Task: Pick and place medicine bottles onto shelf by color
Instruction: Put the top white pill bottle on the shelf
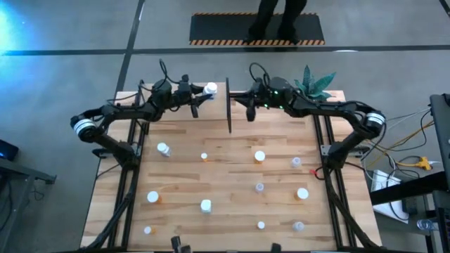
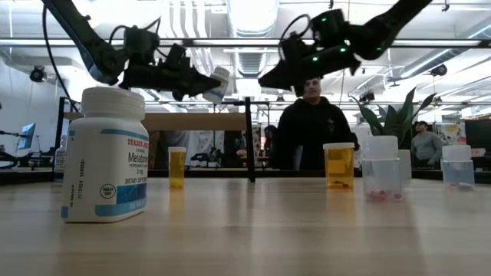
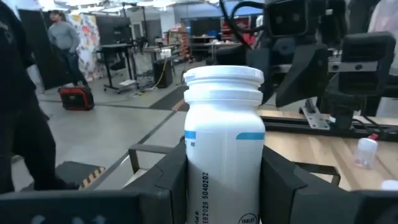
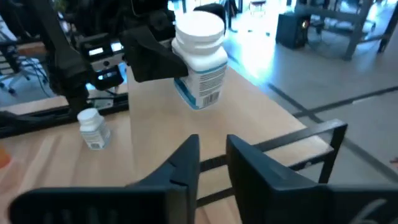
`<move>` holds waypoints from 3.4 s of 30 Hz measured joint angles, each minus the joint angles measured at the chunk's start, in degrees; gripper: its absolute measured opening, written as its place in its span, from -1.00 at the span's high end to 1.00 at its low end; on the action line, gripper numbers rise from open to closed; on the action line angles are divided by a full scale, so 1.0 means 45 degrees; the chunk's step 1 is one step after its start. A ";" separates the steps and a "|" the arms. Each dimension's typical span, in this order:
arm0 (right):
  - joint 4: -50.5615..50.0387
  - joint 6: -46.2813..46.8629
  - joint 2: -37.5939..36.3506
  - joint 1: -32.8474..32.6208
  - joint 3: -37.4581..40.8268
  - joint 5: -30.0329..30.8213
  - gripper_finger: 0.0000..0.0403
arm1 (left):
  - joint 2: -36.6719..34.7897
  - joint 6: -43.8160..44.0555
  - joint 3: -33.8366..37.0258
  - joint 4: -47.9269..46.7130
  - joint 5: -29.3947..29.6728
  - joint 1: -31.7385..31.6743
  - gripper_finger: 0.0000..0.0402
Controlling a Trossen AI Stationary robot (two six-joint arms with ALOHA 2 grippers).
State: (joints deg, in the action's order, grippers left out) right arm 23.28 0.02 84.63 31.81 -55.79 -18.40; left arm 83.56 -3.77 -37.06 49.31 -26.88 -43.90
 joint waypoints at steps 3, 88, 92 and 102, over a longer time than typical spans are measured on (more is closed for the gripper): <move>-0.0903 -0.0266 0.0534 0.0025 -0.1132 -0.0012 0.45 | 0.0496 0.0078 0.0005 0.0591 -0.0407 -0.0237 0.44; -0.3313 -0.1499 0.2003 0.0025 -0.3798 -0.0250 0.25 | 0.1446 -0.0327 -0.0301 -0.0518 -0.0226 -0.0831 -0.26; -0.3459 -0.1600 0.2003 0.0025 -0.3793 -0.0250 0.25 | 0.1438 -0.0323 -0.0301 -0.0518 -0.0203 -0.0831 -0.26; -0.3477 -0.1707 0.2003 0.0025 -0.3793 -0.0247 0.25 | 0.0623 -0.0280 -0.0291 -0.1308 0.0402 -0.0832 -0.26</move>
State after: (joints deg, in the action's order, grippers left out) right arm 7.64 -7.67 93.65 31.92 -72.86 -19.51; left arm 86.36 -5.03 -38.37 43.43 -25.07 -47.64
